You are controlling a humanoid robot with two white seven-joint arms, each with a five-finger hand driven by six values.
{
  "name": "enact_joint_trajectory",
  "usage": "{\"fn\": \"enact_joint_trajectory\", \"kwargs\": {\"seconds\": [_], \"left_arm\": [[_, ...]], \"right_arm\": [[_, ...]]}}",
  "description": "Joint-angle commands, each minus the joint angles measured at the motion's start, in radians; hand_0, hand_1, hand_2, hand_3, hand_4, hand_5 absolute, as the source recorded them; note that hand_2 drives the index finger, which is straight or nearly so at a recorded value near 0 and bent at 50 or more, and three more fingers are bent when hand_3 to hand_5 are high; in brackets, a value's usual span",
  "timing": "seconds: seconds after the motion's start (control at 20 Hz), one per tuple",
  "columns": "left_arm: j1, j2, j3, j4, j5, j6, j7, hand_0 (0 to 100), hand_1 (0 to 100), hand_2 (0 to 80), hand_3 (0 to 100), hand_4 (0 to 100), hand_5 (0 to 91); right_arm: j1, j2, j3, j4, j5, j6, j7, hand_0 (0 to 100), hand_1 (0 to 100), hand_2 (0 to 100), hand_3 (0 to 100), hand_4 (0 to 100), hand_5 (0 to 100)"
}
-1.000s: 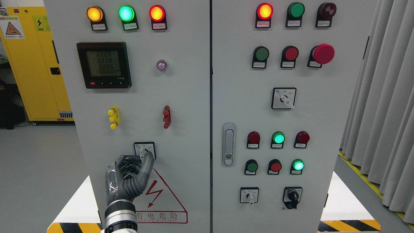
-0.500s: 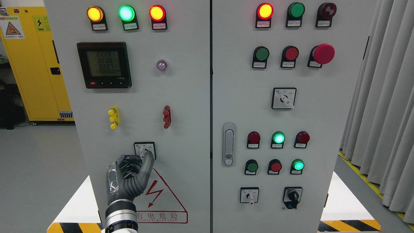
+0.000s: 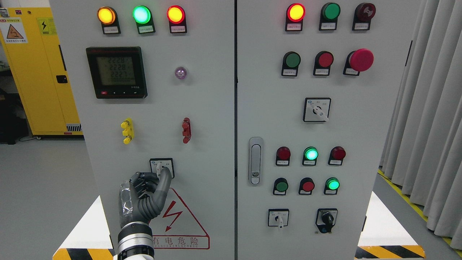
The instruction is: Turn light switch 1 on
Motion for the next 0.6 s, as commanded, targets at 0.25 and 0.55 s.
{"fn": "enact_joint_trajectory", "kwargs": {"seconds": [0.25,0.55], "left_arm": [[-0.002,-0.001,-0.001,0.006,0.0,-0.002,-0.001,31,58,60.3,88,80,84.3],[-0.002,-0.001,-0.001,0.012,0.0,-0.002,-0.001,36,57,60.3,88,80,84.3]], "right_arm": [[0.0,0.0,0.0,0.0,0.0,0.001,-0.001,0,50,4,0,0,0],[0.0,0.0,0.0,0.0,0.0,0.001,0.001,0,50,4,0,0,0]]}}
